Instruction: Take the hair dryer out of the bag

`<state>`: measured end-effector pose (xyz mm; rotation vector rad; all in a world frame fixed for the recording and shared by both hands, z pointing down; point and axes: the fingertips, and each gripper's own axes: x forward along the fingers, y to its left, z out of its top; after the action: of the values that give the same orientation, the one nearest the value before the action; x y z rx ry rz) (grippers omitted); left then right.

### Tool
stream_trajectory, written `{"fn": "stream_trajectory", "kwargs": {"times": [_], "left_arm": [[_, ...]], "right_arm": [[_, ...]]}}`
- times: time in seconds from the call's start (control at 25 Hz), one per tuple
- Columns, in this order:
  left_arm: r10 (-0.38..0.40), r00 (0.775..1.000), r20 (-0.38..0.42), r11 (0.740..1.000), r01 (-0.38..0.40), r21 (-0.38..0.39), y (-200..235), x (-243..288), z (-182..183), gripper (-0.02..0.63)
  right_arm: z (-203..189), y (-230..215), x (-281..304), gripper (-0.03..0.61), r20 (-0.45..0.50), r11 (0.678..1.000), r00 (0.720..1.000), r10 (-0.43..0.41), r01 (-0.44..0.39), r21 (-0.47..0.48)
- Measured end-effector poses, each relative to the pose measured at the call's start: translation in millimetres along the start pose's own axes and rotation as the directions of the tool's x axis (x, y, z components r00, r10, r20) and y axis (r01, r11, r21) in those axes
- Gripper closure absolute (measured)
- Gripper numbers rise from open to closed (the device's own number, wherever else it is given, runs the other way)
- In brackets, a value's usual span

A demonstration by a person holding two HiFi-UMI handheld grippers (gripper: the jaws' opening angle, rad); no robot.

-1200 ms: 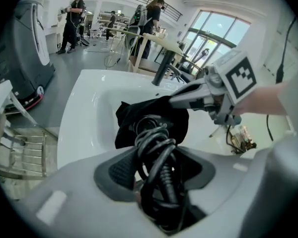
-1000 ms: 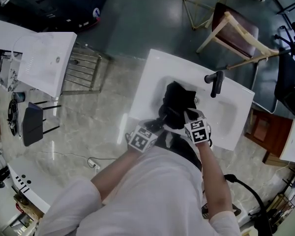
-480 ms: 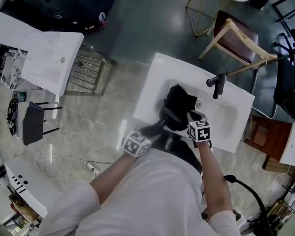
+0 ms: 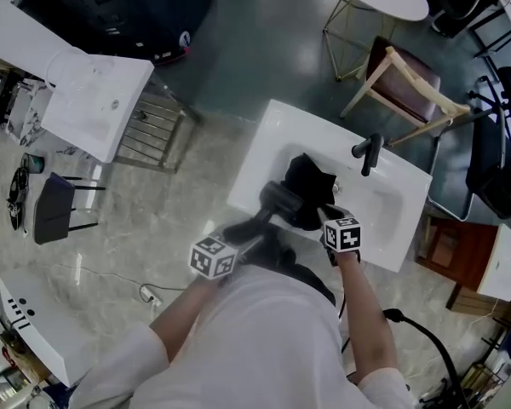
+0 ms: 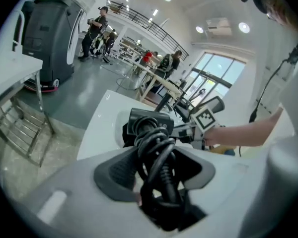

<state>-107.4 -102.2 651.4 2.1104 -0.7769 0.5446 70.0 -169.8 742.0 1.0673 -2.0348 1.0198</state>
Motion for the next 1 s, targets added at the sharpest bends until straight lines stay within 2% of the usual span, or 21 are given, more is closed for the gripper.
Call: {"fn": "stream_trajectory", "kwargs": {"times": [0.2, 0.36, 0.52, 0.8, 1.0], "left_arm": [[0.030, 0.992, 0.120, 0.999, -0.025, -0.044, -14.2, -20.0, 20.6, 0.399], [0.038, 0.979, 0.200, 0.998, -0.027, -0.056, -36.0, -33.9, 33.1, 0.399], [0.033, 0.961, 0.274, 0.997, -0.012, -0.078, -64.4, -49.7, 38.4, 0.399], [0.029, 0.920, 0.391, 0.995, 0.013, -0.103, -109.2, -79.8, 47.9, 0.399], [0.022, 0.897, 0.442, 0.996, 0.021, -0.092, -131.3, -105.4, 47.9, 0.399]], "right_arm": [[-7.9, 20.5, -29.6, 0.463, 0.056, 0.998, 0.996, 0.067, -0.066, -0.008], [-8.9, 28.9, -81.2, 0.463, 0.174, 0.997, 0.982, 0.070, -0.075, 0.021], [-20.4, 26.4, -153.8, 0.491, 0.299, 0.995, 0.954, 0.031, -0.057, 0.077], [-46.5, 11.0, -257.7, 0.538, 0.430, 0.989, 0.901, -0.061, -0.003, 0.146], [-45.2, 28.7, -304.2, 0.574, 0.523, 0.992, 0.851, -0.056, -0.010, 0.122]]}}
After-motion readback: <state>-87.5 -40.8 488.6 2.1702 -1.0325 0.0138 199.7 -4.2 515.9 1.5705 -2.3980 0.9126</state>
